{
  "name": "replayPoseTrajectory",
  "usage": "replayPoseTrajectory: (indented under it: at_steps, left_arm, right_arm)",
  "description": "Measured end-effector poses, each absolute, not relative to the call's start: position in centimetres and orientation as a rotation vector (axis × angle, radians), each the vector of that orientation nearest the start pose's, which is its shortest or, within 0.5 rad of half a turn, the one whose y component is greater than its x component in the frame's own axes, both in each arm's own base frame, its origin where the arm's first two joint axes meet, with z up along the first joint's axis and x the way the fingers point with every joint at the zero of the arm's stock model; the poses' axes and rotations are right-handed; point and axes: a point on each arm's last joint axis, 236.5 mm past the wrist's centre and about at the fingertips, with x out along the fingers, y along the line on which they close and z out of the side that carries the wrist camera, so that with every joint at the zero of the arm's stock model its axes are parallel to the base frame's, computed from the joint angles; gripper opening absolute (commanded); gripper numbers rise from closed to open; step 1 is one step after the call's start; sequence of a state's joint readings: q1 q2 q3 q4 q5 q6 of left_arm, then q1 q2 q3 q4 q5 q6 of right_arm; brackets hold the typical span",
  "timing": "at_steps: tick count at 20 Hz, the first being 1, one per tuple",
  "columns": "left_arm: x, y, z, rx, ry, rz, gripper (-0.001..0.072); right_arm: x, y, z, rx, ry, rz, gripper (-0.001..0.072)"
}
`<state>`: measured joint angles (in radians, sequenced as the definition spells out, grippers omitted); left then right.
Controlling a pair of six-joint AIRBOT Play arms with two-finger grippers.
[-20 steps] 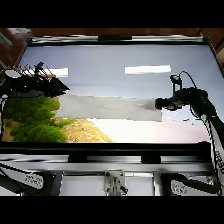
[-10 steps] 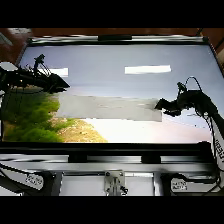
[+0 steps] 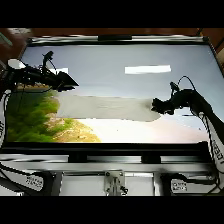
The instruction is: Fold the shirts.
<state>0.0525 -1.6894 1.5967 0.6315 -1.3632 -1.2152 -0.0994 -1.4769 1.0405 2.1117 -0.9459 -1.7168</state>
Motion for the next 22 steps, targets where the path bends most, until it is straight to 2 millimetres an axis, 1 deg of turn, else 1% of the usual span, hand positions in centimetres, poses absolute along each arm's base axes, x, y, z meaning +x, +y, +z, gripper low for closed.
replayPoseTrajectory:
  at_steps: [1,2,4,5,7,11,14,18,20,21,22]
  left_arm:
    - [46.3,-17.1,7.0,-0.561,1.166,-0.786,0.0095]
    - [46.2,-18.0,7.1,-0.561,1.165,-0.800,0.0034]
    - [45.6,-20.6,6.4,-0.551,1.174,-0.827,0.0033]
    - [45.1,-22.1,5.9,-0.546,1.185,-0.841,0.0033]
    - [43.7,-25.5,4.4,-0.534,1.214,-0.859,0.0033]
    - [40.0,-32.5,1.6,-0.495,1.256,-0.890,0.0034]
    - [37.9,-37.5,0.0,-0.478,1.248,-0.896,0.0034]
    - [35.5,-43.6,-1.6,-0.546,1.248,-0.911,0.0034]
    - [34.3,-46.0,-2.1,-0.569,1.260,-0.934,0.0033]
    - [33.9,-46.7,-2.2,-0.564,1.260,-0.953,0.0032]
    - [33.9,-47.0,-2.0,-0.561,1.249,-0.965,0.0031]
  right_arm:
    - [41.1,5.8,-5.4,0.497,1.243,0.167,0.0055]
    - [41.3,5.8,-3.6,0.487,1.196,0.176,0.0056]
    - [41.4,5.9,0.8,0.465,1.097,0.198,0.0055]
    - [41.0,6.0,2.8,0.462,1.062,0.207,0.0056]
    - [39.6,6.6,6.5,0.458,1.007,0.233,0.0056]
    - [35.8,7.8,12.3,0.462,0.939,0.279,0.0055]
    - [33.3,8.5,15.9,0.474,0.872,0.300,0.0056]
    - [30.7,9.4,19.5,0.513,0.792,0.325,0.0056]
    - [29.9,9.8,20.6,0.535,0.766,0.336,0.0056]
    - [29.7,9.9,21.0,0.544,0.757,0.337,0.0055]
    - [29.6,10.0,21.2,0.555,0.752,0.340,0.0055]
